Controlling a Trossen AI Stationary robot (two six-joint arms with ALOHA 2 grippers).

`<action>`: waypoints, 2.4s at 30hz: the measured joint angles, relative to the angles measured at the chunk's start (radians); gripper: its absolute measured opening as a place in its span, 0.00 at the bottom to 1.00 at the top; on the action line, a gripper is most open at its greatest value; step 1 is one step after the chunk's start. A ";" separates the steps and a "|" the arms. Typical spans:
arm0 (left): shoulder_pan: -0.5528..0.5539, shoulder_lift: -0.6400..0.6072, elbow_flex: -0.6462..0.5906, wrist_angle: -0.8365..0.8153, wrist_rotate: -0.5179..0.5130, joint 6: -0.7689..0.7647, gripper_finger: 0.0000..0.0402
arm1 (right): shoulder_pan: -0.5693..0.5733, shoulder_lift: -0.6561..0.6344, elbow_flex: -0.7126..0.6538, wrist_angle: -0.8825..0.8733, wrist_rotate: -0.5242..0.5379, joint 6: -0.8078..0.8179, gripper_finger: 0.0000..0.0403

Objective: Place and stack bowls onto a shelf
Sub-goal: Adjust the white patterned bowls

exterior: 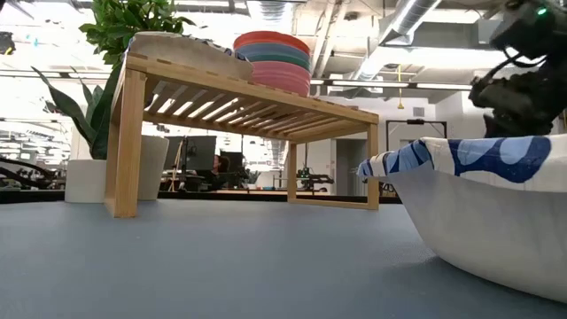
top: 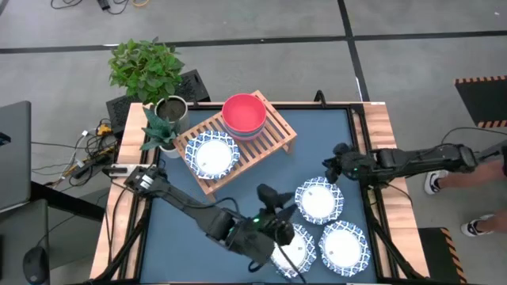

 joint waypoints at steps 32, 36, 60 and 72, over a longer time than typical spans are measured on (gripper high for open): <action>-0.241 -0.053 0.128 -0.024 -0.421 0.184 0.47 | 0.232 0.924 0.481 -0.321 -0.178 0.288 0.09; -0.240 -0.053 0.128 -0.024 -0.421 0.183 0.47 | 0.211 0.994 0.580 -0.196 -0.134 0.144 0.08; -0.241 -0.055 0.128 -0.027 -0.421 0.244 0.47 | 0.673 0.990 0.897 -0.620 -0.250 0.347 0.06; -0.240 -0.056 0.128 -0.035 -0.421 0.240 0.47 | 0.834 1.136 0.891 -0.596 -0.366 0.578 0.05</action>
